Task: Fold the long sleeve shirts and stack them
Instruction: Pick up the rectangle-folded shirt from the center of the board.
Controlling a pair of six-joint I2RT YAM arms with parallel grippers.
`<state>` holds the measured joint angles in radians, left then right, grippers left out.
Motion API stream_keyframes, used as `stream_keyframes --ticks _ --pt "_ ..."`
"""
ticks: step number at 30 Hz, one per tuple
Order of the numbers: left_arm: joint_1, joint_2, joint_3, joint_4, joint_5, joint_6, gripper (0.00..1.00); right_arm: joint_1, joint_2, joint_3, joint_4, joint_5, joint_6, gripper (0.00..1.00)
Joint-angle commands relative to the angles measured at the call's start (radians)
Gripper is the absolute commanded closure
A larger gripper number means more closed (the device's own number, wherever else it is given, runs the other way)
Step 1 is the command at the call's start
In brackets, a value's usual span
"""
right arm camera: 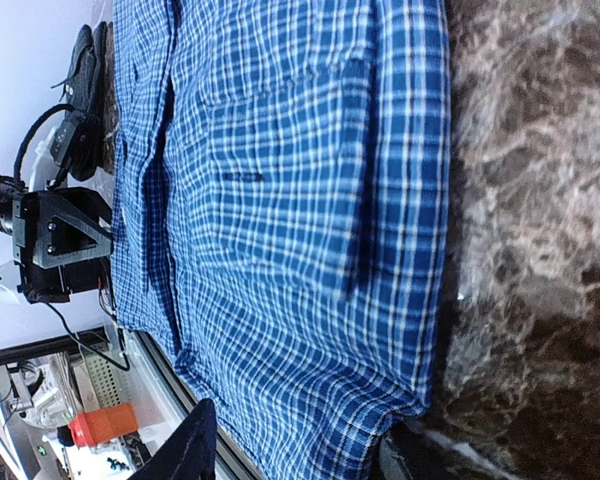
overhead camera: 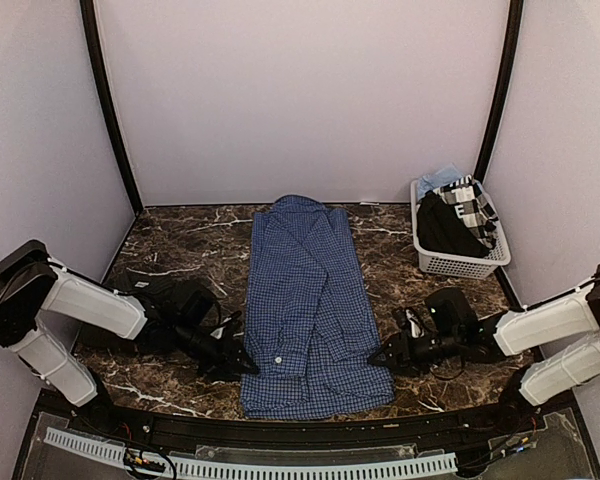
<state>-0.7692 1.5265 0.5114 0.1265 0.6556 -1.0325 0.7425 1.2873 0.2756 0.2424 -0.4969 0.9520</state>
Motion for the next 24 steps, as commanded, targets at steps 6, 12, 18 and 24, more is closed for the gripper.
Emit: stream_keyframes --ticks 6,12,18,24 --pt "0.049 0.054 0.016 0.048 0.002 -0.007 0.67 -0.032 0.134 0.003 0.174 0.002 0.05 0.54" --pt "0.048 0.072 0.012 0.109 0.025 -0.049 0.7 -0.033 0.119 -0.027 0.187 0.003 0.066 0.54" --pt "0.048 0.07 -0.004 0.145 0.039 -0.081 0.81 -0.04 0.083 -0.029 0.119 0.046 0.043 0.5" --pt "0.048 0.062 0.005 0.158 0.057 -0.106 0.98 -0.04 0.089 -0.009 0.123 0.023 0.03 0.48"
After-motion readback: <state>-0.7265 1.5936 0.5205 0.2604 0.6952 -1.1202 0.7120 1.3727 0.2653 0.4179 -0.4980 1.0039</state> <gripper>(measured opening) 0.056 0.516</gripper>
